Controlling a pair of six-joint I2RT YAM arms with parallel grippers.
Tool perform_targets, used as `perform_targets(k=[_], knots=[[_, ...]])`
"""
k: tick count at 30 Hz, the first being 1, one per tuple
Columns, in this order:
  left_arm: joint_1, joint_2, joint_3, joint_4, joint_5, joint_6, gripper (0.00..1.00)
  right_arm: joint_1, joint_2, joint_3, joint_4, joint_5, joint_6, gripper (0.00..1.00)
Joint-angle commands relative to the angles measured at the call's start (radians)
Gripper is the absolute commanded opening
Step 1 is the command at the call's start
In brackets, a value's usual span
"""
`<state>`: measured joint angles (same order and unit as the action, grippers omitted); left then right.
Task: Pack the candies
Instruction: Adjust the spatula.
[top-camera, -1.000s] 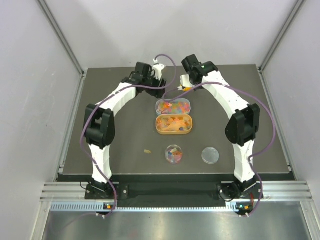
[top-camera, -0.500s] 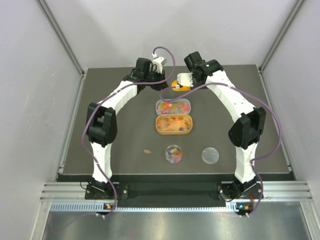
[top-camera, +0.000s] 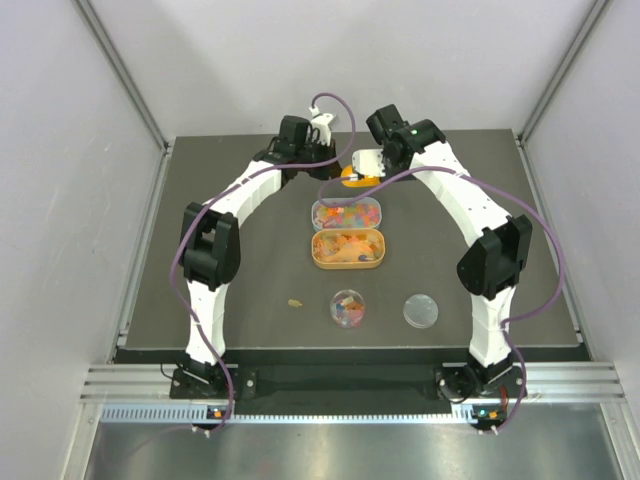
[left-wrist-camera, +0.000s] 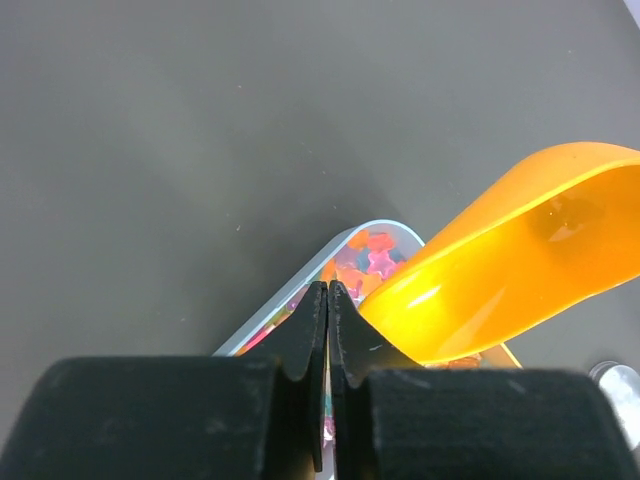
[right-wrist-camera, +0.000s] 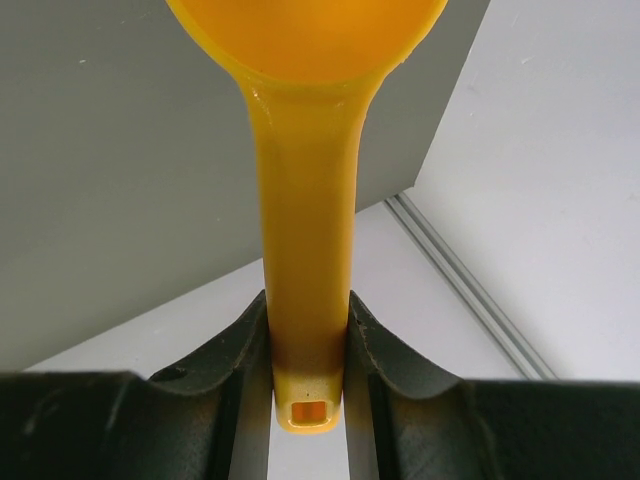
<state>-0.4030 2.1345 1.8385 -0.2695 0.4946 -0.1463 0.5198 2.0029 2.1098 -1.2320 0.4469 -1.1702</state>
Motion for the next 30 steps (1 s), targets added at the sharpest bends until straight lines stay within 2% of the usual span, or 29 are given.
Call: perform_targets(k=[1,19,23,30], knots=[[-0.013,-0.073,0.008,0.041,-0.011,0.03,0.0,0.011,-0.044,0.018,0.019,0.013,-0.002,0.0],[-0.016,-0.137,-0.039,0.026,0.021,-0.004,0.0,0.008,0.01,0.044,0.052,0.026,0.043,0.0],[-0.019,-0.11,-0.039,0.026,0.019,-0.01,0.0,0.025,-0.018,0.087,0.039,-0.069,0.035,0.0],[-0.036,-0.05,-0.007,0.041,0.022,-0.033,0.0,0.049,-0.138,0.062,0.058,-0.287,-0.009,0.0]])
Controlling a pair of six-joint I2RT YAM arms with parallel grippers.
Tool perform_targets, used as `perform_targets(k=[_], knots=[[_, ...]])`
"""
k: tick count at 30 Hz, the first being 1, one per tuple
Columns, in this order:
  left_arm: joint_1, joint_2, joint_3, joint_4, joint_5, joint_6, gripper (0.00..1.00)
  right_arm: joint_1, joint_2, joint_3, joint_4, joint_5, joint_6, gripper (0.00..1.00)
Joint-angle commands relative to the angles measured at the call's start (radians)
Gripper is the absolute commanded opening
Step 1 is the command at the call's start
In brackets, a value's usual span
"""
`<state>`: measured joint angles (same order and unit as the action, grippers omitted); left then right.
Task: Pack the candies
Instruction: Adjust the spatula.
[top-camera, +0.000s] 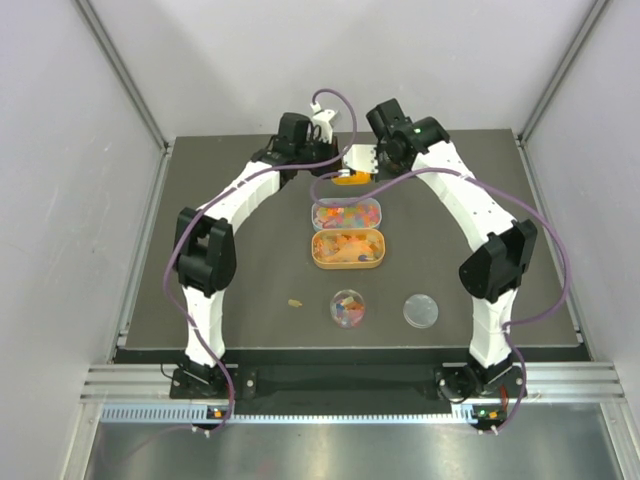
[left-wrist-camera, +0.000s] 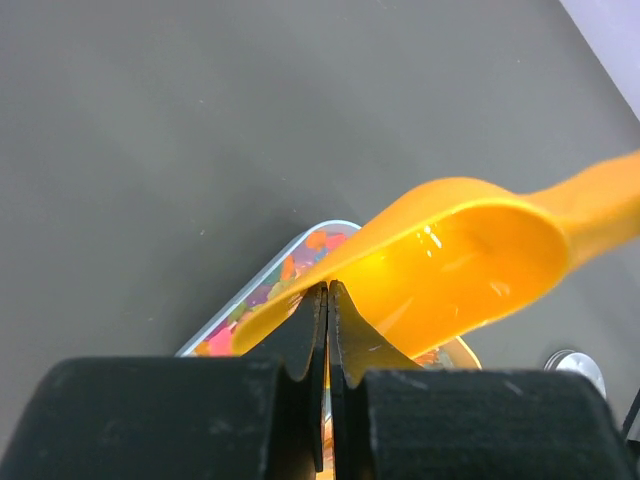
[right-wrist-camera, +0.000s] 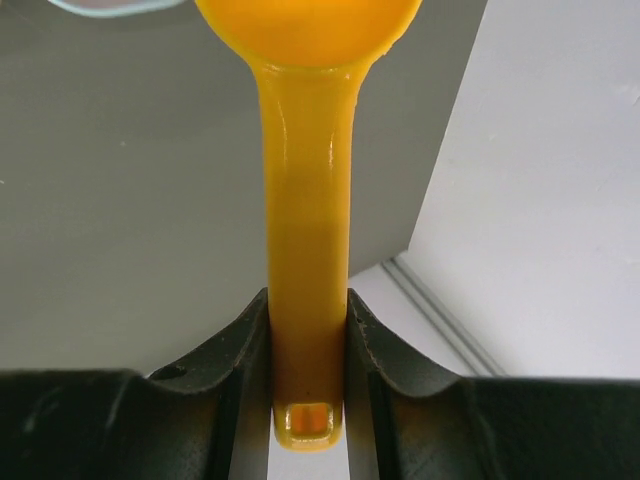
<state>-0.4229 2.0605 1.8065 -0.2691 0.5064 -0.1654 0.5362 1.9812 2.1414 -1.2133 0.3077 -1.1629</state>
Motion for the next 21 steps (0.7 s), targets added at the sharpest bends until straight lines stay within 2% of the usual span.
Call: perform_targets(k=[1,11,18,20,21], knots=[[-0.022,0.026,0.028,0.039,0.004,-0.011,0.0,0.034,-0.119,0.035,0.035,-0.168,-0.015,0.0],[-0.054,0.035,0.045,0.034,-0.028,0.01,0.0,0.051,-0.101,0.216,-0.017,-0.403,0.069,0.0],[-0.063,0.032,0.04,0.03,-0.046,0.01,0.0,0.053,-0.094,0.193,-0.018,-0.466,0.135,0.0],[-0.057,0.017,0.042,0.027,-0.098,0.013,0.0,0.047,-0.108,0.144,-0.023,-0.414,0.114,0.0],[-0.048,-0.009,0.04,0.027,-0.13,0.021,0.0,0.025,-0.137,0.061,-0.014,-0.41,0.094,0.0]])
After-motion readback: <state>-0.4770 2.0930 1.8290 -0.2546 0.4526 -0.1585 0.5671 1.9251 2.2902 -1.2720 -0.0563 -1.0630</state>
